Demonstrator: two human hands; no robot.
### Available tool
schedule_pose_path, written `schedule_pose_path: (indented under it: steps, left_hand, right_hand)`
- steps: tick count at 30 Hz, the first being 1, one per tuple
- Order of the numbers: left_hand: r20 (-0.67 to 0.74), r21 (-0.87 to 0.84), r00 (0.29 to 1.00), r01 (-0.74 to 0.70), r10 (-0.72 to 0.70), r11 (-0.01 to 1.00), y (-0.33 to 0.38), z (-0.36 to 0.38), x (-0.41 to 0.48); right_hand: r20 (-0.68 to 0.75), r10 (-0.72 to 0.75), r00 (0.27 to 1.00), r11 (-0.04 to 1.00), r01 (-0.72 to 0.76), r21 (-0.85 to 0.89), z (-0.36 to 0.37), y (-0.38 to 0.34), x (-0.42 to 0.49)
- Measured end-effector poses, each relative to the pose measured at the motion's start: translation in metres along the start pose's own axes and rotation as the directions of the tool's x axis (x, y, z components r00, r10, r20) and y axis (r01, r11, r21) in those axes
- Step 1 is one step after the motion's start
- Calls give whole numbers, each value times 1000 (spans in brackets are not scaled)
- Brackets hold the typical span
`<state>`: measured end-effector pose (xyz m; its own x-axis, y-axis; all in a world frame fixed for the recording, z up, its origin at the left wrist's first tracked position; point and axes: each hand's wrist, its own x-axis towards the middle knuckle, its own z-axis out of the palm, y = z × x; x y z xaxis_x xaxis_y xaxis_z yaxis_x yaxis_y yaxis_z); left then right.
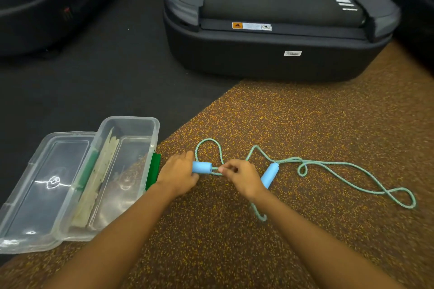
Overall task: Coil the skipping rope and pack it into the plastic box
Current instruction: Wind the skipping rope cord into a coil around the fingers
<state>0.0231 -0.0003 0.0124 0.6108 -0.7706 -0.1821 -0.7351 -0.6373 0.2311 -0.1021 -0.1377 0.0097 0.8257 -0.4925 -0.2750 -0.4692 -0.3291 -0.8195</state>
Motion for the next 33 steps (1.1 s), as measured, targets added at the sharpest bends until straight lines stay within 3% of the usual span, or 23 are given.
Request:
schedule_pose_path:
  steps: [4, 6, 9, 14, 21, 24, 28, 33]
  left_hand:
    - [32, -122, 999, -40, 44, 992, 11, -12, -1]
    - [76, -272, 992, -73, 97, 960, 19, -19, -1]
    - [158, -563, 976, -37, 152, 826, 35, -28, -2]
    - [85, -859, 984, -6, 154, 512, 50, -40, -2]
    - [73, -951, 987, 25, 142, 308, 57, -60, -6]
    - [114, -984, 976, 86, 185, 153, 54, -64, -10]
    - [148, -983, 965, 120, 215, 138, 55, -70, -14]
    - [80, -966, 970, 19, 230, 258, 69, -73, -16]
  right_hand:
    - [67, -91, 994, 996, 90, 19, -17, -22, 0]
    - [114, -128, 985, 992, 125, 36, -23, -33, 1]
    - [152, -182, 972, 983, 178, 37, -29, -48, 1]
    - [173, -174, 969, 985, 175, 10, -48, -63, 0]
    - [246, -164, 955, 986, 153, 62, -83, -85, -7]
    - [239, -188, 953, 982, 183, 41, -98, -96, -10]
    - [287, -231, 930, 958, 269, -101, -112, -103, -13]
    - [206, -267, 941, 934, 306, -186, -106, -106, -16]
